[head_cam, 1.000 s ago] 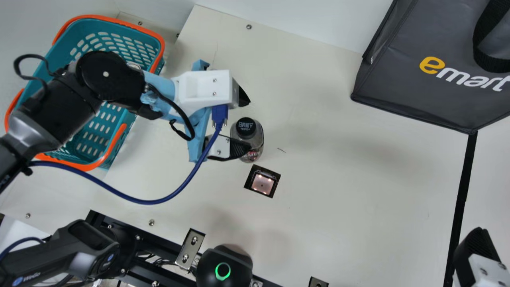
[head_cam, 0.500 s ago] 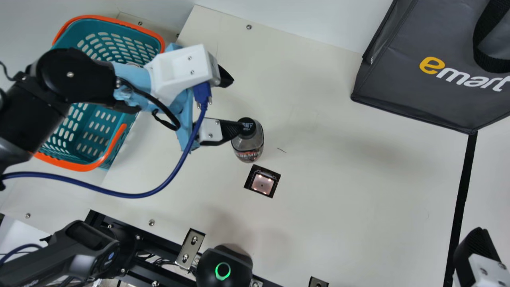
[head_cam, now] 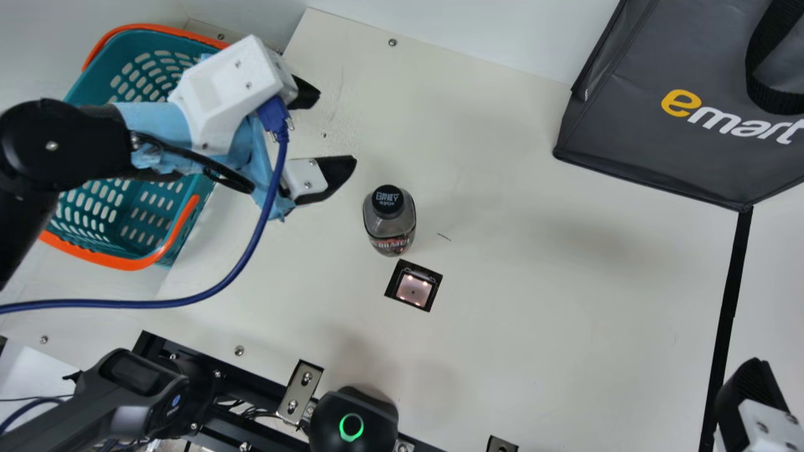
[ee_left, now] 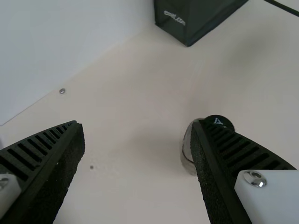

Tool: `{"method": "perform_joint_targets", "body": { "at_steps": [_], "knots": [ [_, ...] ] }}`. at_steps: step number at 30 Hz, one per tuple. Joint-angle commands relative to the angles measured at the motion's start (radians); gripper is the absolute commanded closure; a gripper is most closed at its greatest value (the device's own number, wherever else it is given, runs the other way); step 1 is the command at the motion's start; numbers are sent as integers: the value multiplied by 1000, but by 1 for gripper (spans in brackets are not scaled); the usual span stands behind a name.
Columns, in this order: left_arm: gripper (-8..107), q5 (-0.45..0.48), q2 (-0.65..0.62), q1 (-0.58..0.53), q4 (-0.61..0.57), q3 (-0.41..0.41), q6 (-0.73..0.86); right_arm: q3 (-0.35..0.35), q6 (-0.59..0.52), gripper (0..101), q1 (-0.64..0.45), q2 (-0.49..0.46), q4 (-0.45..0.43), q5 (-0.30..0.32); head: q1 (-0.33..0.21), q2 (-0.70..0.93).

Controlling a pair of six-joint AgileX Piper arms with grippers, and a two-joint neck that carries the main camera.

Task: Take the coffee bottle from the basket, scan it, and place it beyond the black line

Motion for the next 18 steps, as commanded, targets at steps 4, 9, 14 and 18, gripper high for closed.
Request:
{"method": "perform_joint_targets", "body": {
  "at_steps": [4, 9, 14, 18],
  "knots": [
    [9, -38, -28, 18, 38, 7, -69, 0, 0, 10, 0, 0, 0, 0, -17, 2],
    [9, -78, -44, 42, 84, 10, -132, 0, 0, 10, 0, 0, 0, 0, -17, 2],
    [9, -113, -52, 59, 129, 13, -193, 0, 0, 10, 0, 0, 0, 0, -17, 2],
    [9, -133, -56, 67, 158, 17, -232, 0, 0, 10, 0, 0, 0, 0, -17, 2]
  ]
}}
